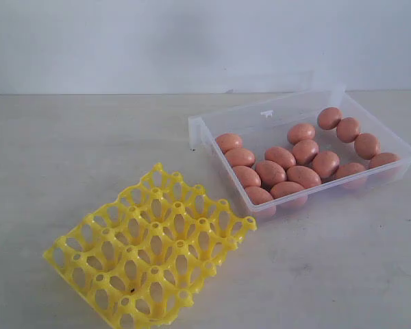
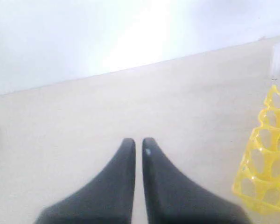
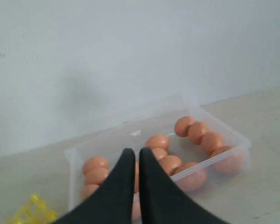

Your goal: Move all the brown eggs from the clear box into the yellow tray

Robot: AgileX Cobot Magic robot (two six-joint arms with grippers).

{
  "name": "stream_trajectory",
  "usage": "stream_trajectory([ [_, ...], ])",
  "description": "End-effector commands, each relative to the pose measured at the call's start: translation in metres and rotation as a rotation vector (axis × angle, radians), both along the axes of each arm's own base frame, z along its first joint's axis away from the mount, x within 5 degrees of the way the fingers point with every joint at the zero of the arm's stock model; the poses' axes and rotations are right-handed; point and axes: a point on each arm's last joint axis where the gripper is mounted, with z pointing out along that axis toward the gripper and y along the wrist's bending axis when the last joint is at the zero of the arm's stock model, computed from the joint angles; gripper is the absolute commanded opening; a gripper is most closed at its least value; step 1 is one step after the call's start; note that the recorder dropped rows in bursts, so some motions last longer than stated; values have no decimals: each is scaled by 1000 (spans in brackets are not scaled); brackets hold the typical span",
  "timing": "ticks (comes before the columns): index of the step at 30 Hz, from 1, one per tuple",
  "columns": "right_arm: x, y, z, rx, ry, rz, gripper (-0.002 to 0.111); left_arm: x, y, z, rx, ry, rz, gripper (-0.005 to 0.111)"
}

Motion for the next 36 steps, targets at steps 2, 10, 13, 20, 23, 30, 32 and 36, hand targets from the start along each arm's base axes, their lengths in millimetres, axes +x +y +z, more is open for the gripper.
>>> stream_trajectory([
  [2, 0, 0, 3, 230, -24, 5, 0, 0, 0, -1, -5, 0, -7, 4],
  [10, -38, -37, 69, 405, -886, -282, 0, 0, 0, -1, -5, 0, -7, 4],
  [13, -42, -56, 103, 531, -897, -495, 0, 0, 0, -1, -5, 0, -7, 4],
  [20, 49, -31, 199, -147, -545, -420, 0, 0, 0, -1, -5, 0, -7, 4],
  [23, 127, -7, 210, -450, -225, -155, 0, 0, 0, -1, -5, 0, -7, 4],
  [30, 313, 21, 137, -550, 861, 500, 0, 0, 0, -1, -5, 0, -7, 4],
  [32, 334, 27, 113, -540, 1054, 680, 0, 0, 0, -1, -5, 0, -7, 4],
  [36, 365, 30, 72, -555, 1106, 747, 0, 0, 0, -1, -5, 0, -7, 4],
])
